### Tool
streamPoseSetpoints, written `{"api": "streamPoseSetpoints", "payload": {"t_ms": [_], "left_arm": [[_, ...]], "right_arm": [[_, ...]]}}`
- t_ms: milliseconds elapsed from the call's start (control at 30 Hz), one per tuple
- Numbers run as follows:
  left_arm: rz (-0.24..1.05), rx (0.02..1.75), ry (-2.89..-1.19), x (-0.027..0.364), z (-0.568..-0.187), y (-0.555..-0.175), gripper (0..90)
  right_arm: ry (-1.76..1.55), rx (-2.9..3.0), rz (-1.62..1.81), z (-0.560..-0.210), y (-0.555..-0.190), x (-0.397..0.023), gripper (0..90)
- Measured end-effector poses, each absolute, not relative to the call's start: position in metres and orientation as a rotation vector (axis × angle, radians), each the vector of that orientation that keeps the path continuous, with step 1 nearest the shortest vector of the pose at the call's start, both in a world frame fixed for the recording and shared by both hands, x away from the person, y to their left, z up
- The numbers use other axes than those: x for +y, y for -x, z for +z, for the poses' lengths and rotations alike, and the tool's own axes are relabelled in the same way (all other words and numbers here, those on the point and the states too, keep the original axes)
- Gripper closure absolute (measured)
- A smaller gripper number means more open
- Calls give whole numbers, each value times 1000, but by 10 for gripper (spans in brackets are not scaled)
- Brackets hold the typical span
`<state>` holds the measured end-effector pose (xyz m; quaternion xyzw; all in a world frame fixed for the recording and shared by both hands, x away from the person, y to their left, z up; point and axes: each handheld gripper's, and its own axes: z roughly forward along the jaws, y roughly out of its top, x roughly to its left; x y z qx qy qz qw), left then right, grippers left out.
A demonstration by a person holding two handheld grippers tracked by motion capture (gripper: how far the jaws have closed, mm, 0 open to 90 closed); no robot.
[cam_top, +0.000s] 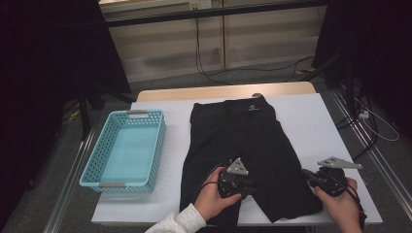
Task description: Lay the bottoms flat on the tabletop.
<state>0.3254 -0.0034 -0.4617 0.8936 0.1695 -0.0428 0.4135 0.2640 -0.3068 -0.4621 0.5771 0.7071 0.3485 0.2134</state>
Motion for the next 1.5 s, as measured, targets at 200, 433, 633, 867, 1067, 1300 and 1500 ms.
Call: {"api": "streamPoseSetpoints", "payload": {"t_ms": [200,433,633,867,1067,1300,1500], "left_arm": [[-110,427,-2248,-4,-462,-326,679],[-120,433,-2250,-3,-461,-325,679],[-154,485,-2242,2,-452,-328,542],[-122,551,-2178,22,-428,-339,340],[-78,629,-2128,50,-416,-354,276],[-40,706,-2114,77,-411,-364,229],[-10,764,-2090,96,-411,-369,213]], "right_arm": [[-1626,1906,982,-462,-259,-324,900],[-1602,1918,952,-461,-259,-324,900],[-1595,1876,974,-456,-256,-324,667],[-1533,1869,1069,-448,-262,-306,423],[-1504,1875,1122,-443,-271,-290,280],[-1499,1880,1161,-442,-284,-275,211],[-1458,1905,1185,-439,-296,-259,193]]}}
